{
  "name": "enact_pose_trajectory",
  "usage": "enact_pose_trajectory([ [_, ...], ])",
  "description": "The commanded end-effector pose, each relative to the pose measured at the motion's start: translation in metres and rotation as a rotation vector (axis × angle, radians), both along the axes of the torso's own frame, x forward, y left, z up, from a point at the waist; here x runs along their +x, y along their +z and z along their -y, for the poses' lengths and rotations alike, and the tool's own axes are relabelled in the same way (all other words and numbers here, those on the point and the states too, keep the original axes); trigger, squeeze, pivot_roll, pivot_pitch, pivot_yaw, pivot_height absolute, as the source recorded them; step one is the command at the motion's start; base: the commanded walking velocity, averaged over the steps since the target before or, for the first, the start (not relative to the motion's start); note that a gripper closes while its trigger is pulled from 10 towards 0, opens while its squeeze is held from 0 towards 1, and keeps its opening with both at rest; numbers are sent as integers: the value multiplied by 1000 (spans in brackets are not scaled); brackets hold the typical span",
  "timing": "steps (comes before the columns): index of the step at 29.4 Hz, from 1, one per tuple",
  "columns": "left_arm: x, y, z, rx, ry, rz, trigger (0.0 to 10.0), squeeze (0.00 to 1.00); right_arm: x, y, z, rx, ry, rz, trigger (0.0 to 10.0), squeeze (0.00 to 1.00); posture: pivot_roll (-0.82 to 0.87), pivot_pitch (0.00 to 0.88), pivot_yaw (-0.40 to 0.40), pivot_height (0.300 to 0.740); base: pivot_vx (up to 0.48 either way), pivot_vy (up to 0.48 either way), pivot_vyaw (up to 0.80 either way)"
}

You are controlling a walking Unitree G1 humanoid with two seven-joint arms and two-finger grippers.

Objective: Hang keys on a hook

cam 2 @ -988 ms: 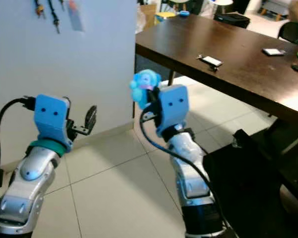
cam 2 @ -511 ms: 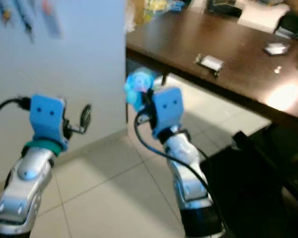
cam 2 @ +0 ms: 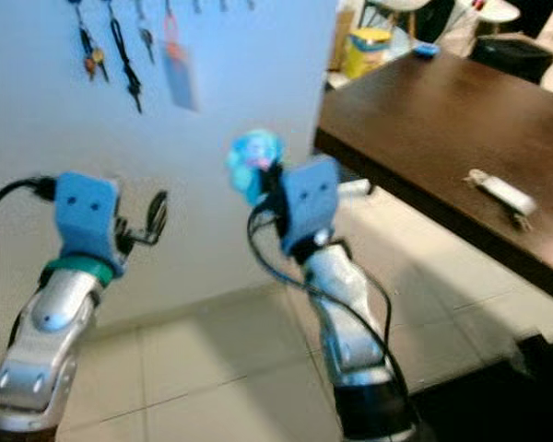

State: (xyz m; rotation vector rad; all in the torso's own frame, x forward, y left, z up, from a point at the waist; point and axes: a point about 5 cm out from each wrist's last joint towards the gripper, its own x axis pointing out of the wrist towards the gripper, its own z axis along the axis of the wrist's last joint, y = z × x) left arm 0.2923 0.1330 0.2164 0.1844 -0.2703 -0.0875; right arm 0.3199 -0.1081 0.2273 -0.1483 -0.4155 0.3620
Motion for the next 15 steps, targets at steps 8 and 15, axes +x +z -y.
enact_pose_trajectory([
  [8,0,-1,4,3,-15,-8,10000,0,-3,2,1,22,13,11,10000,0,-131,59,74,740,480,0,377],
  [15,-4,2,4,-35,-34,18,10000,0,-11,8,-2,22,116,50,10000,0,-131,59,74,740,217,0,0],
])
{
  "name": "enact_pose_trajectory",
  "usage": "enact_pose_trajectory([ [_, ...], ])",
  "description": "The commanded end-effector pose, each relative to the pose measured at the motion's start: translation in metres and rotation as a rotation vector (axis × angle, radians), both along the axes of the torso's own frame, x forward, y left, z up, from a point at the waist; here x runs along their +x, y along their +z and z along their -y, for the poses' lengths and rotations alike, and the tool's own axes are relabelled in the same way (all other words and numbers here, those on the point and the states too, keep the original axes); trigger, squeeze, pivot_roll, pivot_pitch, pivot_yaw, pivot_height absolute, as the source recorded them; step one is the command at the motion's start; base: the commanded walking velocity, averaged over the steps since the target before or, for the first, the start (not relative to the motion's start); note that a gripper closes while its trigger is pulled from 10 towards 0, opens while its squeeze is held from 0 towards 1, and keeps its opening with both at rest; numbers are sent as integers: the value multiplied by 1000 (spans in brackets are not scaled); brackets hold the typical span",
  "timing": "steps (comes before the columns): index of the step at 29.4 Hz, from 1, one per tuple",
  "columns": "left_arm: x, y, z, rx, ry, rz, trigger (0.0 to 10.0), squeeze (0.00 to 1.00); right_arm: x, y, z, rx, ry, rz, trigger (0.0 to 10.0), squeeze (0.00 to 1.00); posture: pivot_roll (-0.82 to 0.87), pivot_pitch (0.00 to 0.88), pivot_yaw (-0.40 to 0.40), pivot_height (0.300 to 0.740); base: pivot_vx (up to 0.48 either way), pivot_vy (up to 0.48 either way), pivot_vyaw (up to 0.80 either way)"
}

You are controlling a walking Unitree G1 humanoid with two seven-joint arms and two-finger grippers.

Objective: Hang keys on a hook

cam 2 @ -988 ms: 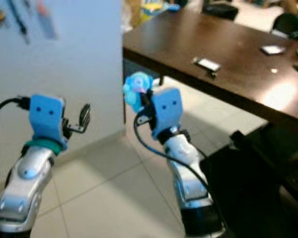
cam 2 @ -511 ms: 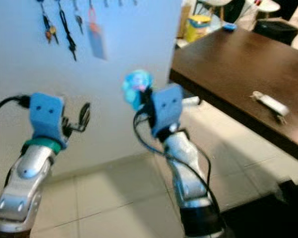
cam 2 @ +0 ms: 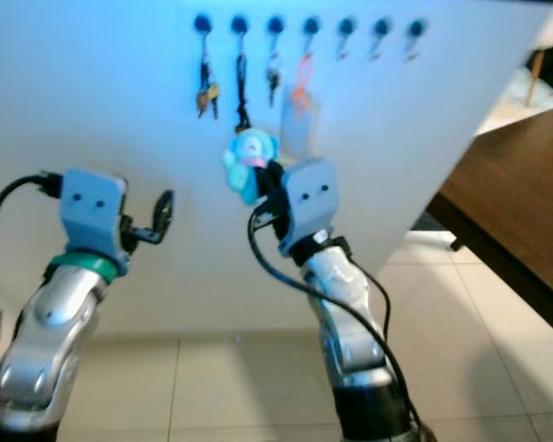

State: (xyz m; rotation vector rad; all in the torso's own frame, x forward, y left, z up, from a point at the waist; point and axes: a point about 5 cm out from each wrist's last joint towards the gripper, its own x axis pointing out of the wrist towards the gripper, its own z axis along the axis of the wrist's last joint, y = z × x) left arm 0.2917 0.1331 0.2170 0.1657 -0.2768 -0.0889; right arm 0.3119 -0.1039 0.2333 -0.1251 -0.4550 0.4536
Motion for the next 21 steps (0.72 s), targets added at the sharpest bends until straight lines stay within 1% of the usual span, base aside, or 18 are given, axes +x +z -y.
enact_pose_trajectory([
  [1,-5,2,4,-23,-39,23,10000,0,-6,4,2,10,44,26,10000,0,-131,59,74,740,0,0,0],
  [4,-11,4,4,-35,-81,40,10000,0,-8,5,4,4,43,35,10000,0,-135,63,74,740,0,0,0],
  [7,-13,4,3,-39,-88,39,10000,0,-8,5,7,2,34,34,10000,0,-134,66,75,740,0,0,0],
  [17,-14,5,2,-28,-85,43,10000,0,-10,1,9,-13,58,18,10000,0,-133,66,77,740,0,0,0],
  [18,-16,3,2,-9,-88,42,10000,0,-11,-3,11,-31,53,12,10000,0,-132,67,78,740,0,0,0],
  [20,-16,3,2,-9,-88,42,10000,0,-11,-3,11,-31,53,12,10000,0,-132,67,78,740,0,0,0],
  [21,-18,-1,3,23,-86,36,10000,0,-13,-8,15,-41,30,3,10000,0,-129,70,81,740,0,0,0],
])
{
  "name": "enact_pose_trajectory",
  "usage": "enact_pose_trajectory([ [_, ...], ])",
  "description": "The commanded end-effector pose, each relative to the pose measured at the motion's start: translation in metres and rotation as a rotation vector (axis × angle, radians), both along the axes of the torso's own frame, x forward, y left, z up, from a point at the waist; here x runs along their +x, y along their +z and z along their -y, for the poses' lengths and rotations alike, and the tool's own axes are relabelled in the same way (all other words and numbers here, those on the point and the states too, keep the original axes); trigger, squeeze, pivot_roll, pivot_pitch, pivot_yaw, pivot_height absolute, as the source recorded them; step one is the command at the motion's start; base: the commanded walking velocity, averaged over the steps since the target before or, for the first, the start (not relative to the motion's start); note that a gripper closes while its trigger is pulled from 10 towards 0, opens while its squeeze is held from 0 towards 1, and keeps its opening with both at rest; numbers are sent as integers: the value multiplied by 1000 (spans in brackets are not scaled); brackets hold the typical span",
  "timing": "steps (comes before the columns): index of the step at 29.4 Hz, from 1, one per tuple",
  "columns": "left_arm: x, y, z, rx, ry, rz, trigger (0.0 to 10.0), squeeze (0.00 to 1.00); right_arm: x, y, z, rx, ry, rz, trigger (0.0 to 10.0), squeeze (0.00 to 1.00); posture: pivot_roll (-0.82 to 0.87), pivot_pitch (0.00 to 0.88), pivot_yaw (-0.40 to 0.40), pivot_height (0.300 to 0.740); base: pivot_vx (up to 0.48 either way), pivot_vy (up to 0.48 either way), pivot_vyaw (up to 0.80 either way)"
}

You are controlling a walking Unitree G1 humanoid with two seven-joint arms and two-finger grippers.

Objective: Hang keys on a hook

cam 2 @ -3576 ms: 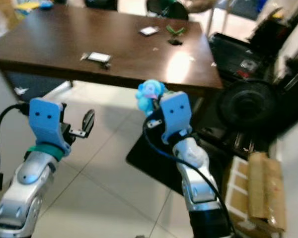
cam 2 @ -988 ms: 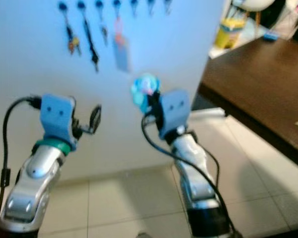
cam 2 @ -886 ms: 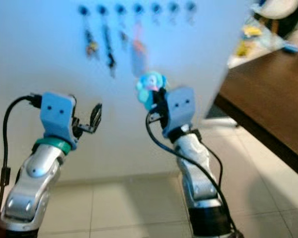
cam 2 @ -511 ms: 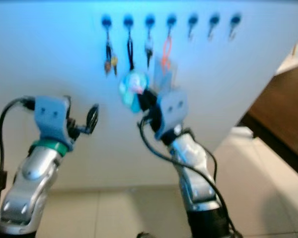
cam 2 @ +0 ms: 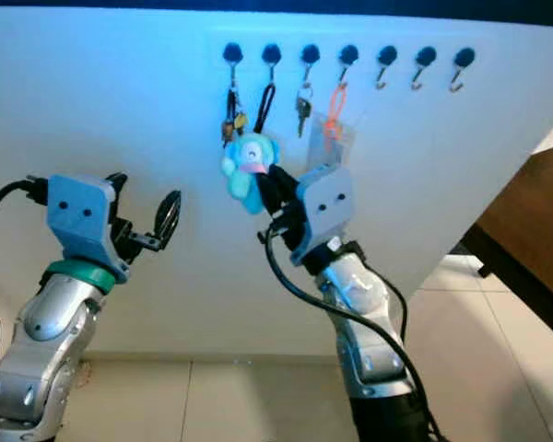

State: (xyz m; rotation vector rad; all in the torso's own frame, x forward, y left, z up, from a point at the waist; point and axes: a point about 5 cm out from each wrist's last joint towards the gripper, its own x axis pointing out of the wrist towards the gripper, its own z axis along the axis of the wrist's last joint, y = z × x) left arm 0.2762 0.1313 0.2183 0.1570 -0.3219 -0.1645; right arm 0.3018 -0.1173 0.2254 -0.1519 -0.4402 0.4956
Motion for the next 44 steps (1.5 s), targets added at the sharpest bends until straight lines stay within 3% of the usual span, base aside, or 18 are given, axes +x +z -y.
enact_pose_trajectory([
  [1,-3,-3,1,23,-6,-2,10000,0,-3,0,1,-3,-3,12,10000,0,-129,70,81,740,0,0,0],
  [3,-4,-12,0,57,33,-24,10000,0,-10,-5,14,-17,-121,27,10000,0,-143,74,97,740,0,0,0],
  [8,-2,-14,0,51,50,-38,10000,0,-19,-1,25,-23,-205,58,10000,0,-164,81,118,740,0,0,0],
  [9,2,-12,3,44,35,-36,10000,0,-31,5,34,-59,-247,93,10000,0,-180,83,132,740,0,0,0],
  [19,13,-6,12,38,-10,-19,10000,0,-53,16,48,-171,-282,160,10000,0,-226,89,161,740,0,0,0],
  [27,14,-5,16,32,-14,-12,10000,0,-45,50,53,-103,-307,248,10000,0,-215,82,154,740,0,0,0],
  [29,13,-5,17,30,-8,-10,10000,0,-37,63,43,-35,-221,255,10000,0,-197,76,141,740,0,0,0],
  [36,14,-5,16,24,3,-8,10000,0,-31,75,35,-7,-134,258,10000,0,-197,76,141,740,0,0,0],
  [44,15,-4,17,18,4,0,10000,0,-25,72,24,33,-28,204,10000,0,-181,64,129,740,0,0,0],
])
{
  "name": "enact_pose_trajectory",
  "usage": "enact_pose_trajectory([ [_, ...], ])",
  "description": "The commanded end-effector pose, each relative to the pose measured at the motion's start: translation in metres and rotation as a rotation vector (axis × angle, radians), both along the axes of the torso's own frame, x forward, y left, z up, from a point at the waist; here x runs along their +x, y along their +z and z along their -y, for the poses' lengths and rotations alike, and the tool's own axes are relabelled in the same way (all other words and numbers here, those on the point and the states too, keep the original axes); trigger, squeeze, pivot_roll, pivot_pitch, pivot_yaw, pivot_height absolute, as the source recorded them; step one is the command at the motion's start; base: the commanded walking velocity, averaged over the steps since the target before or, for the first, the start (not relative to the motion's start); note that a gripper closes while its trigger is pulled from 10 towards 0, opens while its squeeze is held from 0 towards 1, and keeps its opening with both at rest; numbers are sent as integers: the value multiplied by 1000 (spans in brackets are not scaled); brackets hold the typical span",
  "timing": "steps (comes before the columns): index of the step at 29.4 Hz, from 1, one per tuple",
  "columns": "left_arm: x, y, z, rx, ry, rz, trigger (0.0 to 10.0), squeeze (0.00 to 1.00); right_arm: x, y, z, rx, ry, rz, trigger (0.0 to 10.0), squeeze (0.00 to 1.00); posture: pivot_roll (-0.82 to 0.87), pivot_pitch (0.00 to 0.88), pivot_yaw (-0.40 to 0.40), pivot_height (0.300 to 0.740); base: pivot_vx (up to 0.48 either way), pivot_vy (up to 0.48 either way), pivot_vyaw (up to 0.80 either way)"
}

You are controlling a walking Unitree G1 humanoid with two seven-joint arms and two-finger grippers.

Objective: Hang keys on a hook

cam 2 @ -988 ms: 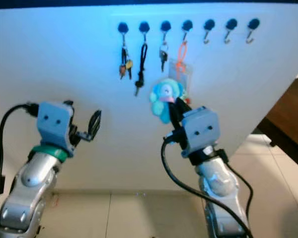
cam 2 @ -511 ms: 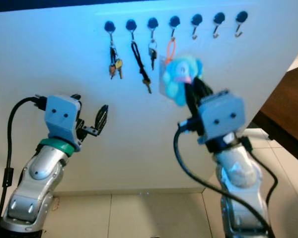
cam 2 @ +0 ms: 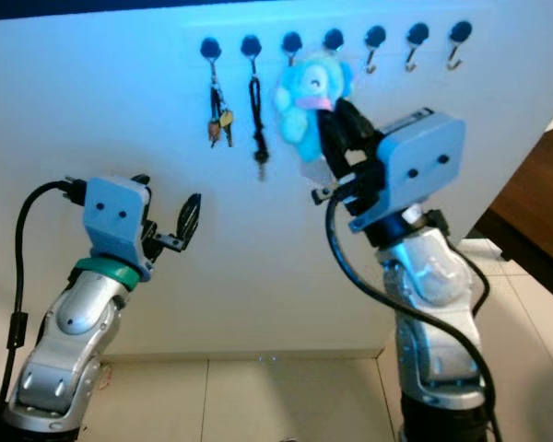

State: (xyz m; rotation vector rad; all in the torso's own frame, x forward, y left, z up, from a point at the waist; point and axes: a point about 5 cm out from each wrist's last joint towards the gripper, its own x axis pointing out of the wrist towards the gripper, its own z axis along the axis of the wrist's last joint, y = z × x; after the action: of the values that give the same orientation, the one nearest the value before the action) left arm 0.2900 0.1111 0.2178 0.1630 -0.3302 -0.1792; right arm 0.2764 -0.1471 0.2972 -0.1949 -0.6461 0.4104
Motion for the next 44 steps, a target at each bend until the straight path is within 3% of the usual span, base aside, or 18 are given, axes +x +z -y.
enact_pose_trajectory([
  [1,1,-3,-3,10,20,-6,10000,0,0,0,-7,9,48,-13,10000,0,-180,64,127,740,0,0,0],
  [4,1,-3,-3,10,20,-6,10000,0,0,0,-7,9,48,-13,10000,0,-180,64,127,740,0,0,0],
  [7,0,-5,-4,8,25,-13,10000,0,-1,2,8,28,-76,11,10000,0,-191,72,133,740,0,0,0],
  [14,0,-6,-2,7,18,-17,10000,0,0,5,21,22,-144,27,10000,0,-196,74,137,740,0,0,0],
  [18,2,-5,-1,0,14,-14,10000,0,5,14,35,-34,-183,59,10000,0,-202,73,134,740,0,0,0],
  [30,0,-6,-2,-3,23,-19,10000,0,10,22,39,-52,-180,79,10000,0,-200,74,132,740,0,0,0],
  [44,0,-5,-4,3,28,-16,10000,0,13,13,37,34,-89,8,10000,0,-184,76,134,740,0,0,0],
])
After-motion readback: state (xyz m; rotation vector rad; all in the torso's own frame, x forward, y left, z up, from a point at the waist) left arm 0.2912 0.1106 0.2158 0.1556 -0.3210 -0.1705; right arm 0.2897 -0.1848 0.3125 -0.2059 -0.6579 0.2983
